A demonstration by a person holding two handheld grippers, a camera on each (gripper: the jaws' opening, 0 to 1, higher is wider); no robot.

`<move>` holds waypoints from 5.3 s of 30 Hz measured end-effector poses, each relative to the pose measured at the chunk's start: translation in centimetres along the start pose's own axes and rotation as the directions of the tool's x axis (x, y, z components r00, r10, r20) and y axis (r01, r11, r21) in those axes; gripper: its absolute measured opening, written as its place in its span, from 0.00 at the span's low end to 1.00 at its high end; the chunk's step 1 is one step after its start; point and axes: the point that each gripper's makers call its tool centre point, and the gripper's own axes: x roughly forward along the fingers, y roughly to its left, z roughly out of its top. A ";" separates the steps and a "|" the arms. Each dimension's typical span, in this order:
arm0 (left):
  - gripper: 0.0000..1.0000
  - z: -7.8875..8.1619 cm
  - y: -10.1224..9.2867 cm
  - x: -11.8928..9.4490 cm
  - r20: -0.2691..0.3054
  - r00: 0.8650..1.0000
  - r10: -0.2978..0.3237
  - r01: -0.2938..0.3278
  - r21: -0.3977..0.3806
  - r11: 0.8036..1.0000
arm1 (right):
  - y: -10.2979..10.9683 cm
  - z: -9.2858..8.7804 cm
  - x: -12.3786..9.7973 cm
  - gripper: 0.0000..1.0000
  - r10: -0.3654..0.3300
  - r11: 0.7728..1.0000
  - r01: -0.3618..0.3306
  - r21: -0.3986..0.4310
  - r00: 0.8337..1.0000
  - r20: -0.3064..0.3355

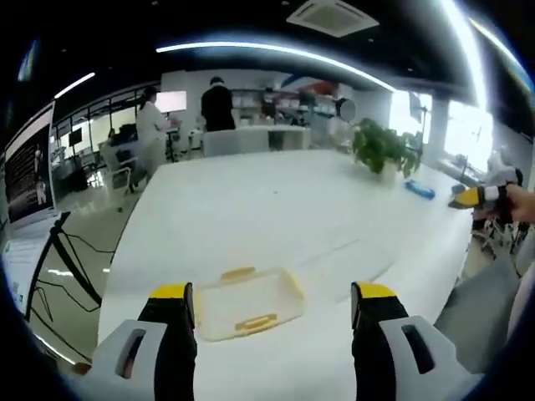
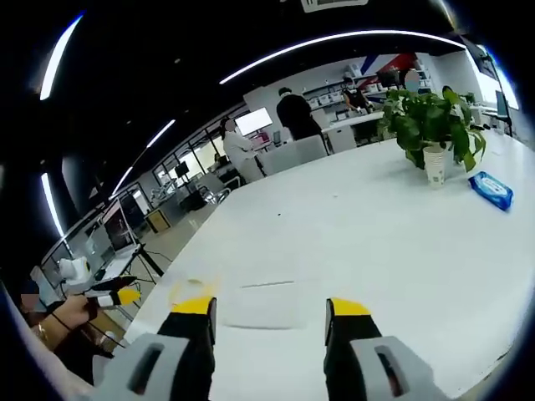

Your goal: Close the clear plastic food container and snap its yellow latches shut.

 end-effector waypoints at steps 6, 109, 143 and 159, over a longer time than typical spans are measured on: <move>0.75 0.5 -0.1 1.5 -0.007 1.000 -0.012 0.012 -0.005 1.000 | -0.7 0.9 0.3 0.51 -0.014 1.000 0.013 0.006 1.000 0.016; 0.59 -2.1 8.4 4.0 -0.039 0.994 0.098 -0.102 -0.128 0.986 | 15.2 -2.2 17.6 0.40 0.297 0.952 -0.304 -0.043 0.947 -0.124; 0.48 -6.0 10.5 6.7 -0.116 0.983 0.143 -0.160 -0.148 0.976 | 18.4 -6.1 22.2 0.33 0.280 0.957 -0.290 -0.030 0.942 -0.186; 0.40 -6.8 10.2 7.6 -0.143 0.978 0.154 -0.171 -0.117 0.978 | 18.4 -8.6 24.2 0.25 0.214 0.971 -0.231 -0.063 0.955 -0.205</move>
